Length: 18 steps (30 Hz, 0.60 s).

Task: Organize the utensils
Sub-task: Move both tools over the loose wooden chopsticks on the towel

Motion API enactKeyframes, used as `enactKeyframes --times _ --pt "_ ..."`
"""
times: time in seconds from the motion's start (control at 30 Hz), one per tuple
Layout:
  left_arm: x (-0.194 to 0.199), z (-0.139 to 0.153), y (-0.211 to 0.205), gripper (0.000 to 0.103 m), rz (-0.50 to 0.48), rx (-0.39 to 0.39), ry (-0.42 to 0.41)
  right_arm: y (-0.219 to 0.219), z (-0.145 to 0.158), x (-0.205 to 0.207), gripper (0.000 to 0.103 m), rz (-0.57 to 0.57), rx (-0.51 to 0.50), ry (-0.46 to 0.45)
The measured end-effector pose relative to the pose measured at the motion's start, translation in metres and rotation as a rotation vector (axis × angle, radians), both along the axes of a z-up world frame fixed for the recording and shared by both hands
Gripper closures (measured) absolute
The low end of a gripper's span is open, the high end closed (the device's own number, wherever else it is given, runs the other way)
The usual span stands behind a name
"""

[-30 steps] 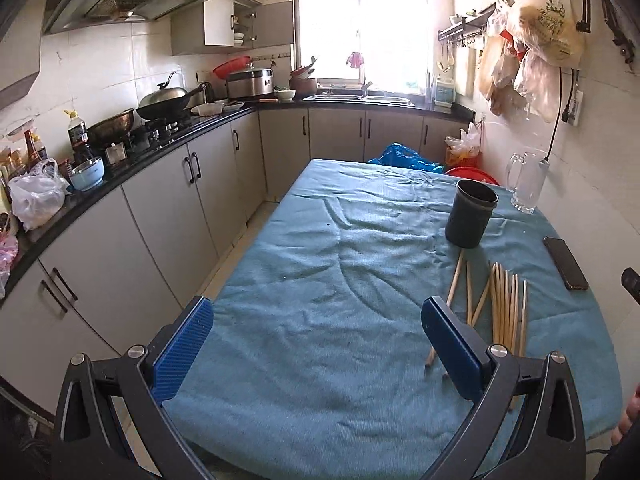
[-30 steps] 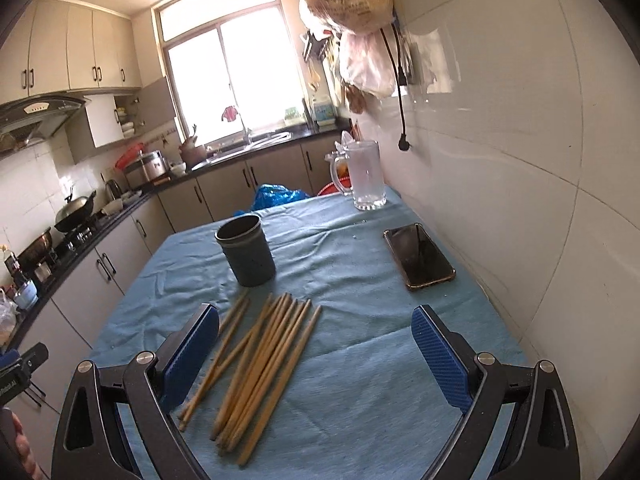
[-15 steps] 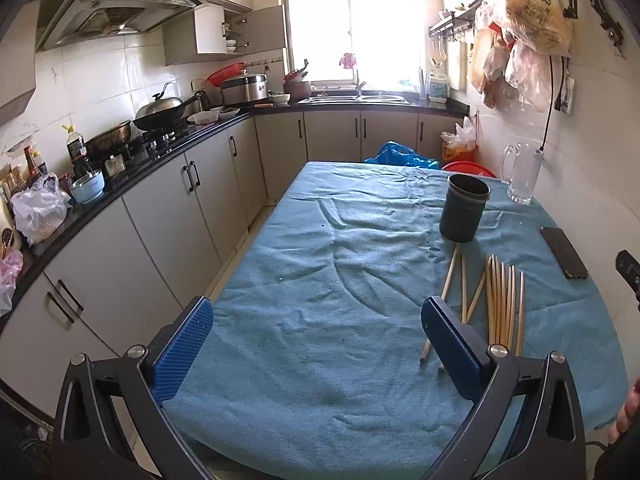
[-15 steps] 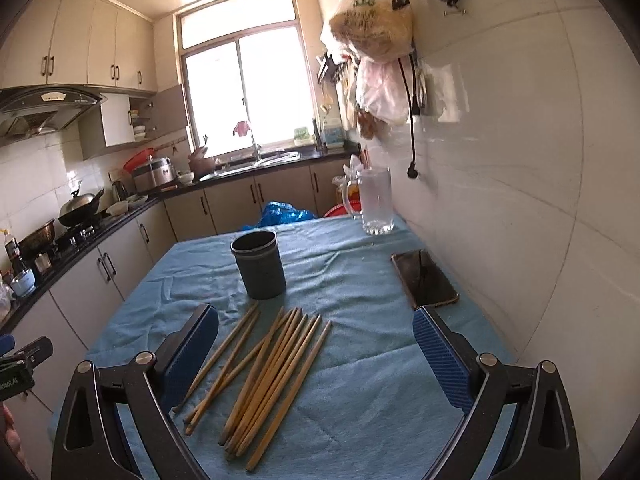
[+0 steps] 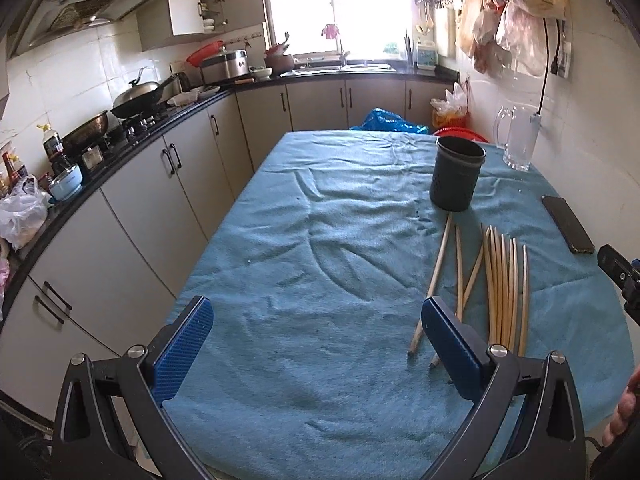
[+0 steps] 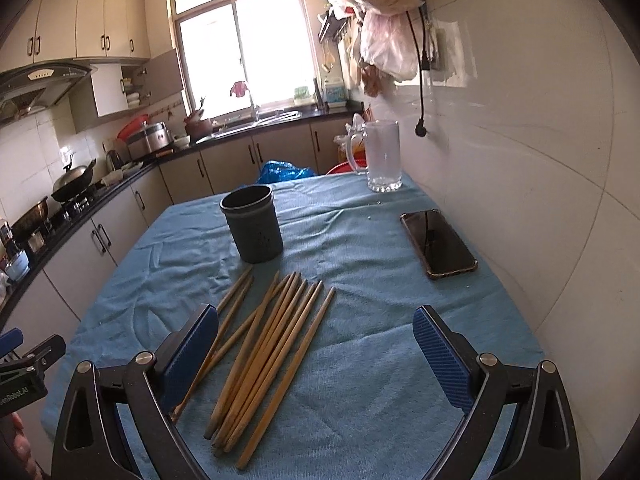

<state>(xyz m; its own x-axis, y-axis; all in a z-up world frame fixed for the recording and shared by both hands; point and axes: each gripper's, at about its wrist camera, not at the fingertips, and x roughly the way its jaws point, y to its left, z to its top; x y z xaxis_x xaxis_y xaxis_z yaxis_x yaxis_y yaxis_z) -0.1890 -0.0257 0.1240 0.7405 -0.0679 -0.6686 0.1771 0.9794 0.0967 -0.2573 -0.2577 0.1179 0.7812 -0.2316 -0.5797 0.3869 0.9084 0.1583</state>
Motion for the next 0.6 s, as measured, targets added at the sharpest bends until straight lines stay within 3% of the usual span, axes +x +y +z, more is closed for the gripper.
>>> enactKeyframes --times 0.6 --pt "0.03 -0.029 -0.013 0.001 -0.012 0.022 0.099 -0.009 -0.033 0.032 0.003 0.048 0.03 0.123"
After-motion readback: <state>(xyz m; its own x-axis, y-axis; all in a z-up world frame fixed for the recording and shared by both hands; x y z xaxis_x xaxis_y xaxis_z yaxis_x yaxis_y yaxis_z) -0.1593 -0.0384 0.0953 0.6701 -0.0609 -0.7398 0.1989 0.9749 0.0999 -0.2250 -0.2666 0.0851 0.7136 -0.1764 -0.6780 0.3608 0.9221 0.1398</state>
